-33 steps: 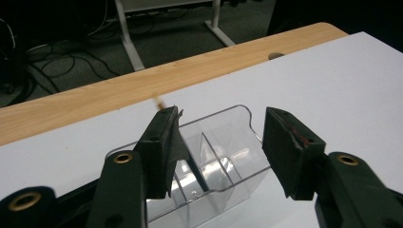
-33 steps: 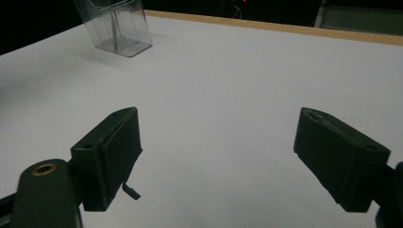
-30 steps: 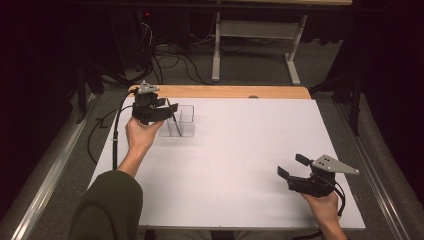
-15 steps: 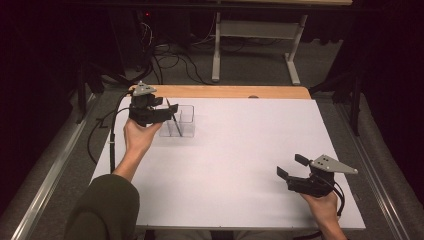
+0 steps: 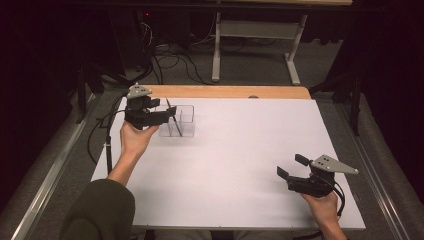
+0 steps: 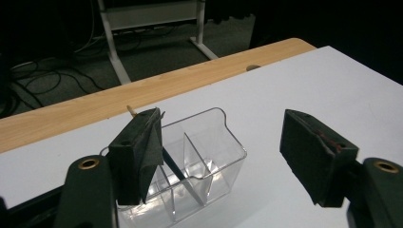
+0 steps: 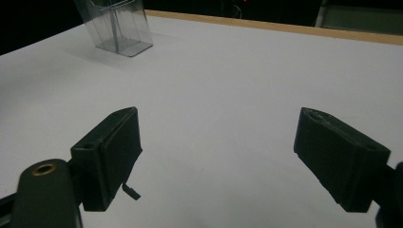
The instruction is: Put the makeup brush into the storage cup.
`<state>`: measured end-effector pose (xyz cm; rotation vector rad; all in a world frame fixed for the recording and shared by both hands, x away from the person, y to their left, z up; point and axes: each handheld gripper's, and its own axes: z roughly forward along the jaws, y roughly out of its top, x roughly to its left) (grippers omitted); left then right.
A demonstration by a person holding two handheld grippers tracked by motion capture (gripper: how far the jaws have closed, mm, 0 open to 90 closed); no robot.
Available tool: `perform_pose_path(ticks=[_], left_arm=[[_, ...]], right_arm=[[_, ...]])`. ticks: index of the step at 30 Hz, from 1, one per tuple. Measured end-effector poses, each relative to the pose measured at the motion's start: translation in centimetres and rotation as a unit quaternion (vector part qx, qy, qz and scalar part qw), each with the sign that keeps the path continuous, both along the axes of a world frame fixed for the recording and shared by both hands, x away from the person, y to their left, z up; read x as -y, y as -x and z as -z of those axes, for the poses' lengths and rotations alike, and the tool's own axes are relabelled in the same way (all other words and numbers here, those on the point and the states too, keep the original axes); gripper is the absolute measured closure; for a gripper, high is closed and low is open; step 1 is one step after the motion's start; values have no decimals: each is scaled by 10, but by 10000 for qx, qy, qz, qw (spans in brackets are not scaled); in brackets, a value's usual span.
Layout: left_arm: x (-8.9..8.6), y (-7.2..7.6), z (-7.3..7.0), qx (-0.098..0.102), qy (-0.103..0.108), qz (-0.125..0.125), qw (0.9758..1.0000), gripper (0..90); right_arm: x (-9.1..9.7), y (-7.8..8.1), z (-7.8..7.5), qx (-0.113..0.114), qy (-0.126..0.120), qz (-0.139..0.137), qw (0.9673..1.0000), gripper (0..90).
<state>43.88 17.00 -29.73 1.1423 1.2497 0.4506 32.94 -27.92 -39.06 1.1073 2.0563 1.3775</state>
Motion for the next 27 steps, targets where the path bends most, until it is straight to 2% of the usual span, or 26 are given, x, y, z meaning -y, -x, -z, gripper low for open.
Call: perform_pose_path(ticks=[6,13,21,27], left_arm=[[-4,5,0,21,39,-8,10000,304],[-5,12,-1,119,-113,-106,9998,288],[-6,18,-1,46,-115,6,9999,280],[-7,23,-2,7,-8,3,10000,272]], right_arm=[[0,0,0,-11,-7,6,10000,170],[0,-1,1,-15,16,7,10000,171],[0,-1,0,-10,0,4,10000,171],[0,-1,0,-10,16,-6,10000,171]])
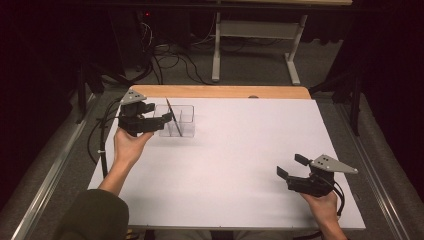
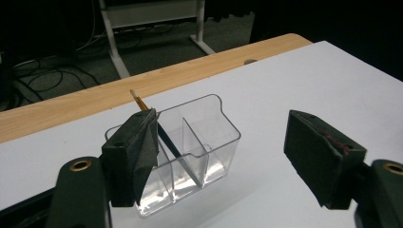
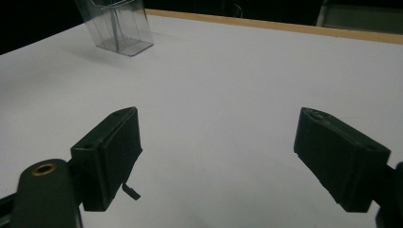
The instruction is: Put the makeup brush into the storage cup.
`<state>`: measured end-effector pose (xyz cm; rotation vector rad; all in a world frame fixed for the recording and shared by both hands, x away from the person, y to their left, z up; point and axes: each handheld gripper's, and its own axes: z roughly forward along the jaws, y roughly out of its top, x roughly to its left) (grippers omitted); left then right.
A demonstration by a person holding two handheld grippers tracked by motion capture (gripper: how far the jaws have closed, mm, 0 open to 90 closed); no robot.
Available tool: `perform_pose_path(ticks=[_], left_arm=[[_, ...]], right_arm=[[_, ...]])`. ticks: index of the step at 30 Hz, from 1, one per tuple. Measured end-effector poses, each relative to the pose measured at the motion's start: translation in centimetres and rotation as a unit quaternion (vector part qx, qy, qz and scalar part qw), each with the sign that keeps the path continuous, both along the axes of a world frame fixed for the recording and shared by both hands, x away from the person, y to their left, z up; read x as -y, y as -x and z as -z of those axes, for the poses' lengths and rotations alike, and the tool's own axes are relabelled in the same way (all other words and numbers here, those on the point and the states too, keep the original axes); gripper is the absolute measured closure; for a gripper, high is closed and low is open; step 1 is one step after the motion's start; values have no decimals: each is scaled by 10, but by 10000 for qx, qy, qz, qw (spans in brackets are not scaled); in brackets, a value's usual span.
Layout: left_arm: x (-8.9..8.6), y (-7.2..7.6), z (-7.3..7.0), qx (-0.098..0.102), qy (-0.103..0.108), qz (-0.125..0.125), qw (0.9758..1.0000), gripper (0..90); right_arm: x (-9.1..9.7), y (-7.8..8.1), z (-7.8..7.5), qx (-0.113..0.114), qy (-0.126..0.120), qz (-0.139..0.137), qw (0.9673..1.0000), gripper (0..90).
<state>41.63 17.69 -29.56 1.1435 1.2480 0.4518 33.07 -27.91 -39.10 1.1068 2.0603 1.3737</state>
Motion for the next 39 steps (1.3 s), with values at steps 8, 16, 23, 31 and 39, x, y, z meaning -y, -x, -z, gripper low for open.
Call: perform_pose_path(ticks=[8,16,23,31,39], left_arm=[[-1,7,1,-21,-17,35,10000,267],[-5,11,2,-8,27,-9,10000,270],[-7,18,0,24,88,25,10000,270],[-11,25,-3,83,130,53,9999,270],[-11,35,-4,146,141,111,9997,270]], right_arm=[[0,0,0,10,-4,10,10000,171],[0,1,-1,22,-23,1,10000,171],[-1,2,-1,34,-18,-3,10000,171],[-1,1,-1,19,-34,-7,10000,171],[-1,1,-1,19,-18,-6,10000,171]])
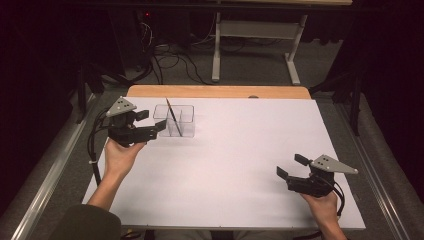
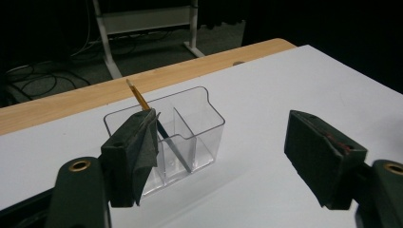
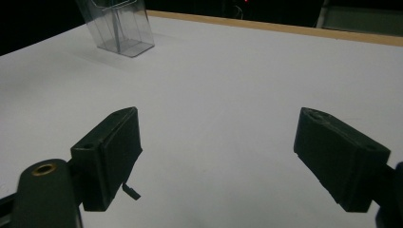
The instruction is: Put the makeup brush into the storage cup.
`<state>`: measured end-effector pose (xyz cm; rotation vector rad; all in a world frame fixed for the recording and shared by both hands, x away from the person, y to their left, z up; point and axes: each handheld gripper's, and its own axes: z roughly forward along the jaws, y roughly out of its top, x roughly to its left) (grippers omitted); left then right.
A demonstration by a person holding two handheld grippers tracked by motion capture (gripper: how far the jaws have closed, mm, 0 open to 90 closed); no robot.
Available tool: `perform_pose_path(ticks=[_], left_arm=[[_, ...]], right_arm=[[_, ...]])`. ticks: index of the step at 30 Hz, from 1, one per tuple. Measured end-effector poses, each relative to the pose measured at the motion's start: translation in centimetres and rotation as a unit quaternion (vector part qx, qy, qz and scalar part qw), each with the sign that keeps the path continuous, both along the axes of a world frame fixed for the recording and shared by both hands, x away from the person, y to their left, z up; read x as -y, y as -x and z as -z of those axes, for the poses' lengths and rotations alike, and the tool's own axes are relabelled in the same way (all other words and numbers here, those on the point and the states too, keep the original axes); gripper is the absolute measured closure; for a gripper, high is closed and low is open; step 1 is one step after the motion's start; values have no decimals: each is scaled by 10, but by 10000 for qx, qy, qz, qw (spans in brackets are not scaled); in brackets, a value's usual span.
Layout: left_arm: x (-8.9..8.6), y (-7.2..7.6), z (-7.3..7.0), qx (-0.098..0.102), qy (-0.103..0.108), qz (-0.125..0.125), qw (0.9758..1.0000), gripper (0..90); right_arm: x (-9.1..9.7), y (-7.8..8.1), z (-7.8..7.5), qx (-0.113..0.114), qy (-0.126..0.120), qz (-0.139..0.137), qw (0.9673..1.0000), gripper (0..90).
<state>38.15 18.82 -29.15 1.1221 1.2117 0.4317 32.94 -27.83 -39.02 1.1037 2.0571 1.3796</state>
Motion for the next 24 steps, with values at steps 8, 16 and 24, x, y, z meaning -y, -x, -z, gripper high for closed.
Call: perform_pose_path(ticks=[8,16,24], left_arm=[[0,7,3,15,-21,67,10000,272],[3,19,6,123,-179,108,9997,272],[2,27,7,142,-104,164,9997,273]], right_arm=[[0,0,0,-1,2,-2,10000,171],[0,0,0,-3,14,-8,10000,171],[0,0,0,-2,15,-5,10000,171]])
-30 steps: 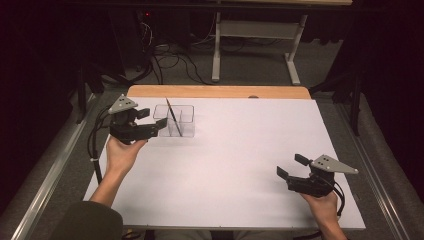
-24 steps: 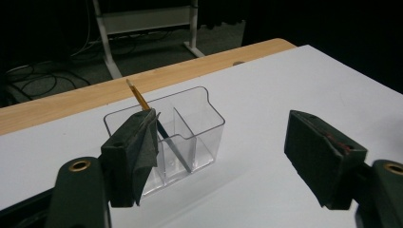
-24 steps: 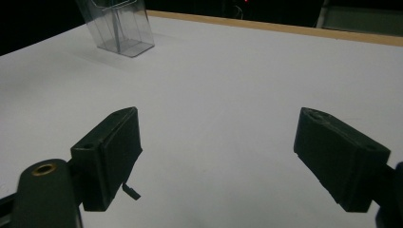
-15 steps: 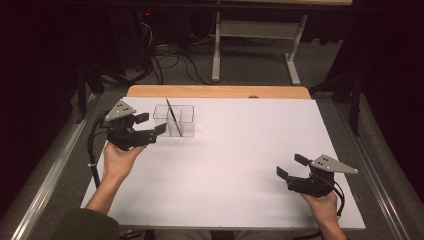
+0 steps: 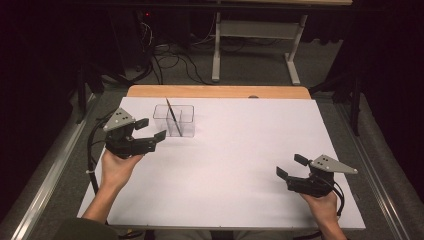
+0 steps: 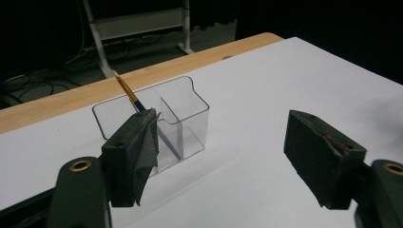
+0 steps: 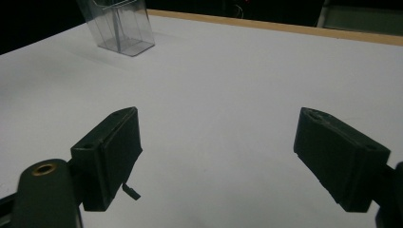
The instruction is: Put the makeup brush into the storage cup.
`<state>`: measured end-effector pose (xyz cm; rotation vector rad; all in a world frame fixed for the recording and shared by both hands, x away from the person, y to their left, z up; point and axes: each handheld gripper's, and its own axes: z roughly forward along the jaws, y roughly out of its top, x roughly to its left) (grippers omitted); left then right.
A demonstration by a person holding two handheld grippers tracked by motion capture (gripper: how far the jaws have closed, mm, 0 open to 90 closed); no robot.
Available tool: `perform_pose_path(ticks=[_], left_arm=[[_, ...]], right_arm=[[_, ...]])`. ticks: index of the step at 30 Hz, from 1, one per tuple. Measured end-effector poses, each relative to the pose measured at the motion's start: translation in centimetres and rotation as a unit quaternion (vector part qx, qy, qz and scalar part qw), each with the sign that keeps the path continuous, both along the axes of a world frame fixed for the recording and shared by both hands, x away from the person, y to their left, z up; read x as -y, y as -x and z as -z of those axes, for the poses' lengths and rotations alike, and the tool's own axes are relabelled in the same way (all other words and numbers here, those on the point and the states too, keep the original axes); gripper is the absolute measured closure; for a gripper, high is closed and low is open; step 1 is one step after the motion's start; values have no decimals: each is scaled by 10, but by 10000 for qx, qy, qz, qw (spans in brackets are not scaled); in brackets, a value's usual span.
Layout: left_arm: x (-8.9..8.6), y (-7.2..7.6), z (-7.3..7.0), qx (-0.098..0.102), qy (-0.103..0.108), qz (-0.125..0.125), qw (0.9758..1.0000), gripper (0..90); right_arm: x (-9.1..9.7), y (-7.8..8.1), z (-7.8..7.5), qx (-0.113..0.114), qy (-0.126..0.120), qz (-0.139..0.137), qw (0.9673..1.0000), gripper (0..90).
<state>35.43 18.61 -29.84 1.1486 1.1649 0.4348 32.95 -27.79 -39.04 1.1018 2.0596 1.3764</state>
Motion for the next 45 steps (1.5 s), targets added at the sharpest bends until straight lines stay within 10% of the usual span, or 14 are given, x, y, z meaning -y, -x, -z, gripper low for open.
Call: perform_pose_path(ticks=[45], left_arm=[[3,31,20,-237,138,399,9988,278]], right_arm=[[0,0,0,-22,2,-3,10000,172]])
